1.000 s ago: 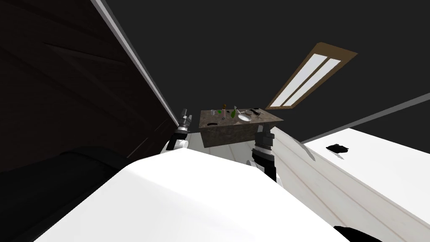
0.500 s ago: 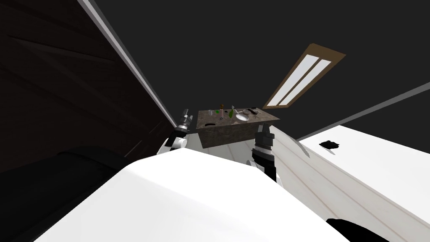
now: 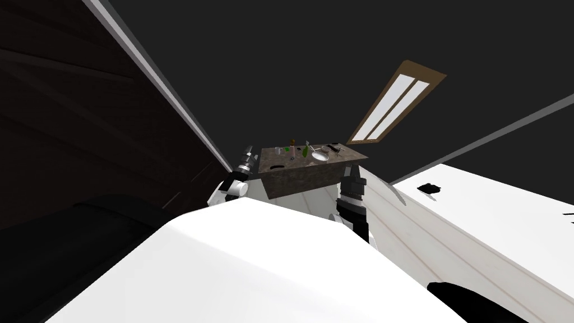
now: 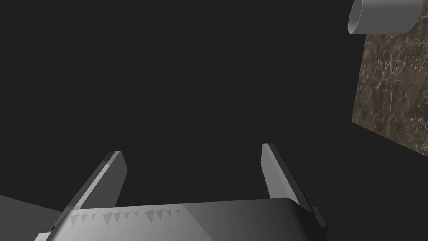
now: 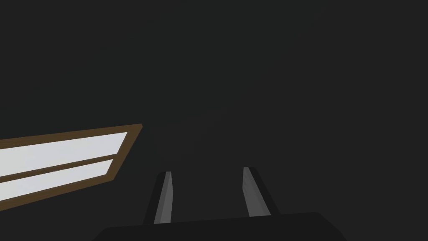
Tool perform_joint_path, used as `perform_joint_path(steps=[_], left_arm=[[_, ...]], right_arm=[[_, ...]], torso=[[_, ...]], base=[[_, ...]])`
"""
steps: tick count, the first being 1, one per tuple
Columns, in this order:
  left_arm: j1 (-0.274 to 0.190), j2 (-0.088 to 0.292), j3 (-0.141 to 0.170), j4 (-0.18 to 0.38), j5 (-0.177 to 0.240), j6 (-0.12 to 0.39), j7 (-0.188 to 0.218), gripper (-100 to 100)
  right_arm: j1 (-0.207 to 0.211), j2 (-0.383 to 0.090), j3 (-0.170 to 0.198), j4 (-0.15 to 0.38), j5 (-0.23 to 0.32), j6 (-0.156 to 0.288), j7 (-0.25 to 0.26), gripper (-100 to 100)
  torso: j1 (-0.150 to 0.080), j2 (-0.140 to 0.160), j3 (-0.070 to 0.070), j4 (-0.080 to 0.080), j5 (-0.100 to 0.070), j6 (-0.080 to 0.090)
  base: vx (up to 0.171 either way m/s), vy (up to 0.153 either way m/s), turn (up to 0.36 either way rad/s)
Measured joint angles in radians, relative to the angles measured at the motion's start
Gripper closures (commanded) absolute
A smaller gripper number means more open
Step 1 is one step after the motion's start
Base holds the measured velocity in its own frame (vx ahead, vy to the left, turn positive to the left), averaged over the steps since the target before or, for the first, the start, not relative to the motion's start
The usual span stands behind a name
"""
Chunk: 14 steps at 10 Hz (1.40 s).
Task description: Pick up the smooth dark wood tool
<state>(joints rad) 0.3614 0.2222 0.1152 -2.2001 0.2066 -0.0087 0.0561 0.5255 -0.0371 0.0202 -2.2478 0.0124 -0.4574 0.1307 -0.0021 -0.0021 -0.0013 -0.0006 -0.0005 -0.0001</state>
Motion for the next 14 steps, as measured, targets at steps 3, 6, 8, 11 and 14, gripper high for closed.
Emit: perform_joint_path(steps=[3, 6, 8, 11, 14], left_arm=[[-0.016, 0.020, 0.010, -0.009, 0.020, 0.075, 0.015, -100], [-0.037, 0.045, 0.021, -0.007, 0.044, 0.149, 0.034, -100], [-0.051, 0.061, 0.029, -0.014, 0.062, 0.205, 0.048, -100], [-0.076, 0.089, 0.044, -0.010, 0.088, 0.288, 0.070, -100], [-0.099, 0.123, 0.061, -0.014, 0.123, 0.377, 0.097, -100]], right_arm=[[0.000, 0.000, 0.000, 0.000, 0.000, 0.000, 0.000, 0], [0.000, 0.000, 0.000, 0.000, 0.000, 0.000, 0.000, 0], [0.000, 0.000, 0.000, 0.000, 0.000, 0.000, 0.000, 0], [0.000, 0.000, 0.000, 0.000, 0.000, 0.000, 0.000, 0], [0.000, 0.000, 0.000, 0.000, 0.000, 0.000, 0.000, 0]], torso=[[0.001, 0.001, 0.000, 0.000, 0.000, 0.000], [0.001, 0.001, 0.000, 0.000, 0.000, 0.000], [0.001, 0.000, 0.000, 0.000, 0.000, 0.000], [0.001, 0.001, 0.000, 0.000, 0.000, 0.000], [0.000, 0.000, 0.000, 0.000, 0.000, 0.000]], base=[[0.030, -0.029, -0.091], [0.028, -0.022, -0.052], [0.040, -0.028, -0.079], [0.030, -0.022, -0.053], [0.042, -0.025, -0.081]])
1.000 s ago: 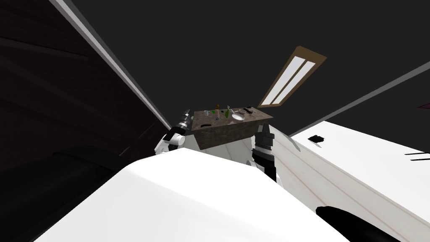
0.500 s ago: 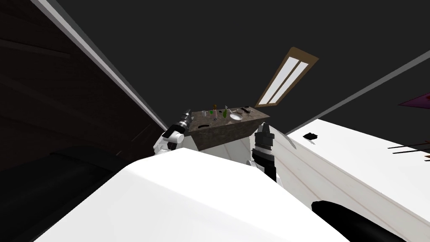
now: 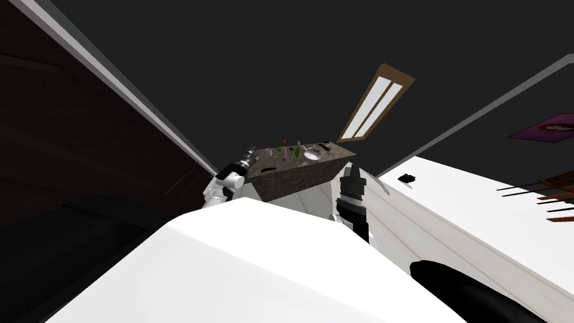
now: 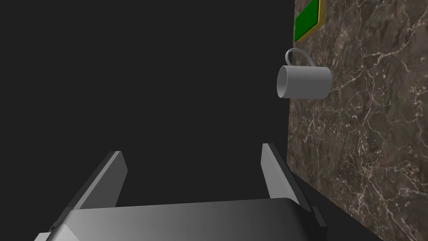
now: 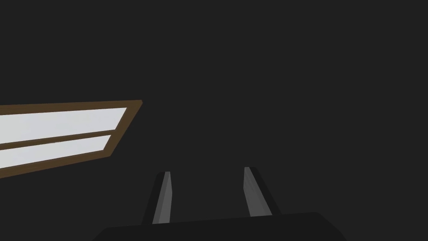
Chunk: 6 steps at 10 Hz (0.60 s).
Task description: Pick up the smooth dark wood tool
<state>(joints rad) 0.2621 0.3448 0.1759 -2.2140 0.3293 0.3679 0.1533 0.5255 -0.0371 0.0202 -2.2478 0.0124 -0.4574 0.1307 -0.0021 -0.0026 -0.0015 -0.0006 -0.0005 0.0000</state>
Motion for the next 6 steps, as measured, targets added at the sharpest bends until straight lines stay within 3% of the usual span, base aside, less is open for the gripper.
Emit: perform_joint_path(steps=[6], left_arm=[[-0.027, 0.046, 0.024, 0.001, 0.049, 0.150, 0.040, -100]], right_arm=[[0.000, 0.000, 0.000, 0.000, 0.000, 0.000, 0.000, 0]], torso=[[0.000, 0.001, 0.000, 0.000, 0.000, 0.000]], base=[[0.032, -0.020, -0.054]])
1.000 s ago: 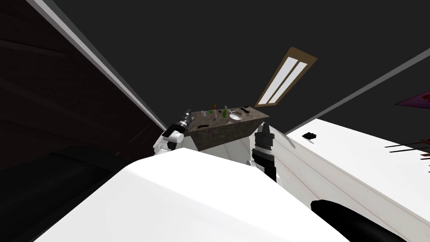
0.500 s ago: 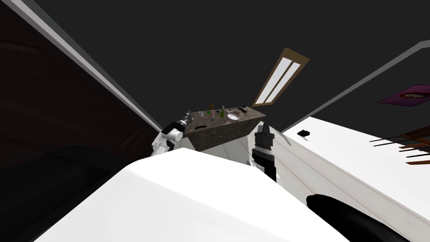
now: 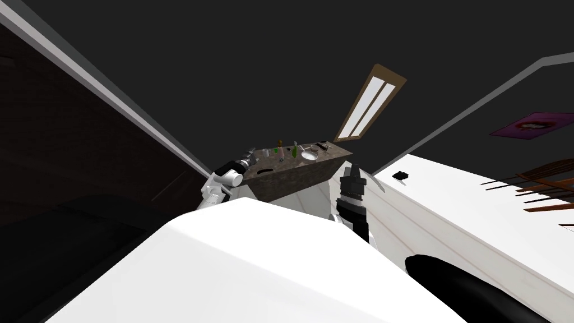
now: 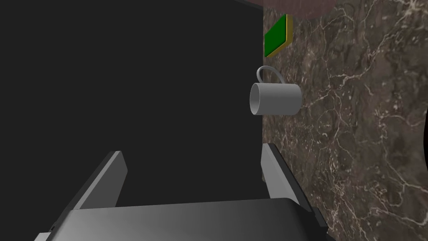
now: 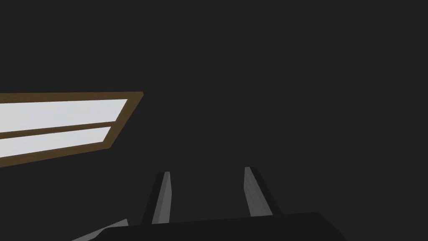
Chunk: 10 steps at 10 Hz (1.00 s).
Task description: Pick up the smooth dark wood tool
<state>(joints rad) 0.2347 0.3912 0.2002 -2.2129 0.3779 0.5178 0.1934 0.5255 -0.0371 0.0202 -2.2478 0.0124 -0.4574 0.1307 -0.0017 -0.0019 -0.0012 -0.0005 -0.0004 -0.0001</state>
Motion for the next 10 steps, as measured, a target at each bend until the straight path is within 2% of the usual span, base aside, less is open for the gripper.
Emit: perform_joint_path(steps=[2, 10], left_arm=[[-0.008, 0.006, 0.004, -0.001, 0.007, 0.051, 0.011, -100], [-0.045, 0.075, 0.048, 0.010, 0.085, 0.281, 0.085, -100]], right_arm=[[0.000, 0.000, 0.000, 0.000, 0.000, 0.000, 0.000, 0], [0.000, 0.000, 0.000, 0.000, 0.000, 0.000, 0.000, 0]], torso=[[0.001, 0.001, 0.000, 0.000, 0.000, -0.001], [0.001, 0.000, 0.000, 0.000, 0.000, 0.000]], base=[[0.030, -0.014, -0.058], [0.040, -0.014, -0.070]])
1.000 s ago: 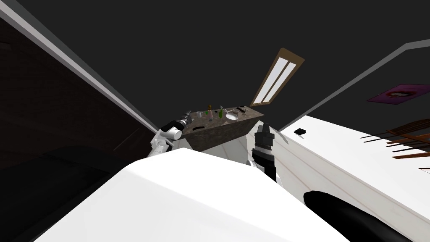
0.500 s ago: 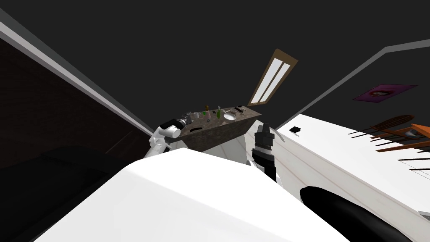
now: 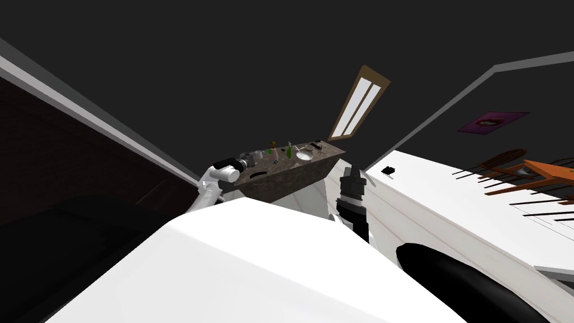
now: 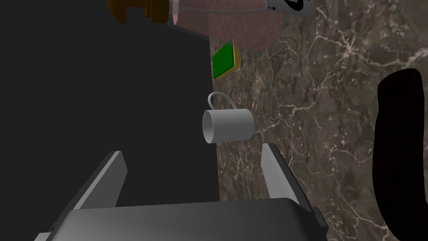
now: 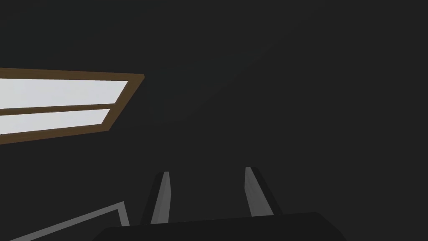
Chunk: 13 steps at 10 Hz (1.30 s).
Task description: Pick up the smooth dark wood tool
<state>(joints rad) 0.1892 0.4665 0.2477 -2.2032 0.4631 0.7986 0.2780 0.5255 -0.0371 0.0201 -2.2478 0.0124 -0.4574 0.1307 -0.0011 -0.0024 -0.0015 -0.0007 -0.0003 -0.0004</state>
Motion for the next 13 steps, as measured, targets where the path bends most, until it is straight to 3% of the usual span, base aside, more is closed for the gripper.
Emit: perform_joint_path(steps=[11, 13], left_arm=[[-0.008, 0.055, 0.040, 0.020, 0.067, 0.282, 0.090, -100], [0.008, 0.064, 0.052, 0.020, 0.084, 0.336, 0.109, -100]], right_arm=[[0.000, 0.000, 0.000, 0.000, 0.000, 0.000, 0.000, 0], [0.000, 0.000, 0.000, 0.000, 0.000, 0.000, 0.000, 0]], torso=[[0.000, 0.001, 0.001, 0.000, 0.000, 0.000], [0.000, 0.001, 0.000, 0.000, 0.000, 0.000]], base=[[0.033, -0.006, -0.056], [0.040, -0.003, -0.066]])
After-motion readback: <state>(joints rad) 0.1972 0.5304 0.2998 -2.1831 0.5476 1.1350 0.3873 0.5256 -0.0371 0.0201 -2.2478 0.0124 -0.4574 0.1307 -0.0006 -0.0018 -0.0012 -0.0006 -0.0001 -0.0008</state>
